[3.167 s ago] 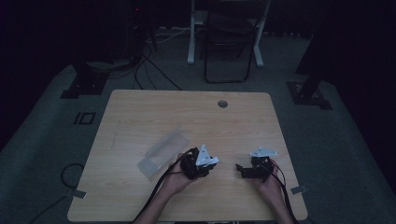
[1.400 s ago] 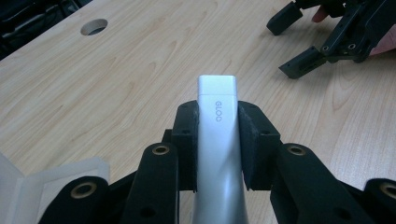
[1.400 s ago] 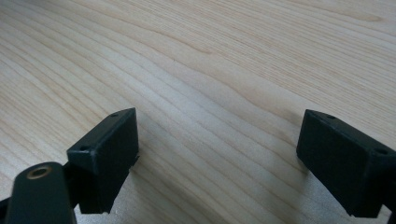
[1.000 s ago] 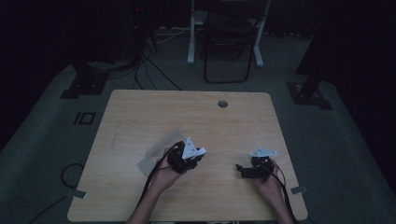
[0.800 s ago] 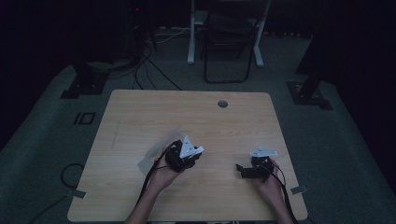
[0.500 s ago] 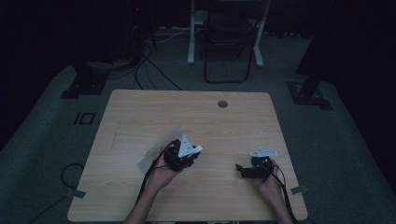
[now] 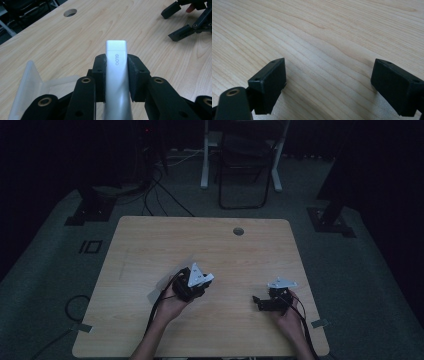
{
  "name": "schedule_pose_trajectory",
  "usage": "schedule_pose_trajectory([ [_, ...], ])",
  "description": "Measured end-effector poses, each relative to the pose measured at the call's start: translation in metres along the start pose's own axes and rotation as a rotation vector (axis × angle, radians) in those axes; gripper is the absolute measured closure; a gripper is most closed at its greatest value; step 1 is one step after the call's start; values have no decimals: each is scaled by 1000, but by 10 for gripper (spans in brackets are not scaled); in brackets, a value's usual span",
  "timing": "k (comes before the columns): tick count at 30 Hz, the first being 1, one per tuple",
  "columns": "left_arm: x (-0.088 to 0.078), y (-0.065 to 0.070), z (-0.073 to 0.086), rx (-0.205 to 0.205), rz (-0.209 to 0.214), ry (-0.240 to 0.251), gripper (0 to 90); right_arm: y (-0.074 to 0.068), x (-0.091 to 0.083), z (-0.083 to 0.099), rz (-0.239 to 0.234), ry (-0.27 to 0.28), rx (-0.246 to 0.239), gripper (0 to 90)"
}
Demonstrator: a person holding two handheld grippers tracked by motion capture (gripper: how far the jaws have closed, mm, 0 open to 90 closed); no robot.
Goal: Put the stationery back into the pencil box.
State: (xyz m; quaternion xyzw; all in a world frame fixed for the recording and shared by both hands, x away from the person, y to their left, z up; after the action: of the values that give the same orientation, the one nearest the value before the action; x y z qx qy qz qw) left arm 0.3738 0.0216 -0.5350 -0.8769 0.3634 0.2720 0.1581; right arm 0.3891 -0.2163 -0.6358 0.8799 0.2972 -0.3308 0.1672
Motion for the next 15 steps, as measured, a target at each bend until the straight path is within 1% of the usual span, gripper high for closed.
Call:
schedule_pose_trajectory([
  [15, -4, -10, 3, -9, -23, -1, 709, 0, 0, 0, 0, 0, 0, 127],
])
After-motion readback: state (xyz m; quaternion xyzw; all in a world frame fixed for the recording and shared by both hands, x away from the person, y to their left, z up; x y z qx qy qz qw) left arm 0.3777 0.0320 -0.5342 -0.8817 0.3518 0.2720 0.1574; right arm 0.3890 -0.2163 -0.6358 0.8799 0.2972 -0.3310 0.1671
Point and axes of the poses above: each handheld gripper's, and its own axes: x roughly forward along the jaws, z roughly out of its underside, y roughly to its right, the point moved 10 cm from there along x, roughly forward along the jaws, and after that the axes turned 8 degrees about -x, right-handed, at the moved point
